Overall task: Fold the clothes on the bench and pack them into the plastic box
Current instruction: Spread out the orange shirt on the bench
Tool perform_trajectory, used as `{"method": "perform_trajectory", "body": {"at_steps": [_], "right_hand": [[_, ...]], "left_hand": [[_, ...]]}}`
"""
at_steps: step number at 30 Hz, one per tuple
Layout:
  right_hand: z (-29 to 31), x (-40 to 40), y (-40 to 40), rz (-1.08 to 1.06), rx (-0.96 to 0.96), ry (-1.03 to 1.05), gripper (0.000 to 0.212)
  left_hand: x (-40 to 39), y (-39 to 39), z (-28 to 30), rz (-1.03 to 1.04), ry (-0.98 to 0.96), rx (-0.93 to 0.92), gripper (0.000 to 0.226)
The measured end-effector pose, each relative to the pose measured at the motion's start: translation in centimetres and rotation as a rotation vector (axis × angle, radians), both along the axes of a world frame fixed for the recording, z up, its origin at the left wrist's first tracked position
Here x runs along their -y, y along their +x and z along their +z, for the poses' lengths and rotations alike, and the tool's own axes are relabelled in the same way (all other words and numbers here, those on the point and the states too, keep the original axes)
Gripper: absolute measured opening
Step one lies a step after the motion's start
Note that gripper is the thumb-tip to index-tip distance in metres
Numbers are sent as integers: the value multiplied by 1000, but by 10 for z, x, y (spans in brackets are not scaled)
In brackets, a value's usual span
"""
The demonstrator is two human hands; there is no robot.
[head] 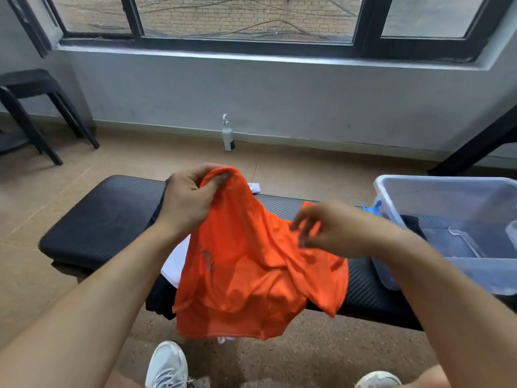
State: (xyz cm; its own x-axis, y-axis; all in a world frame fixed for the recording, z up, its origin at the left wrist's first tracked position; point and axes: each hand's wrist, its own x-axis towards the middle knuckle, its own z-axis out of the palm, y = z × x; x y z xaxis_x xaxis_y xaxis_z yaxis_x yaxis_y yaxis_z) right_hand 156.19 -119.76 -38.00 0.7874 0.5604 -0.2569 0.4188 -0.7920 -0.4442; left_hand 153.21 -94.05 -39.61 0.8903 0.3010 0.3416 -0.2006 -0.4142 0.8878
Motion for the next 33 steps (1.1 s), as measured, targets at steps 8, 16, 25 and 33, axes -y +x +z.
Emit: {"method": "perform_trajectory", "body": {"at_steps": [8,16,25,33], "right_hand": [[-19,-33,11,-11,194,465,7],[-8,-36,20,-326,297,873,31],[3,-28,26,-570,187,1079,30],[2,-8,33,-741,345,1003,24]], "left_hand": [[23,-6,-1,-348,-20,-123,8],[8,0,-18,-210,199,-341,22],[20,-5,-40,-535,513,-716,9],[-7,13,-22,-7,-202,-467,29]]}}
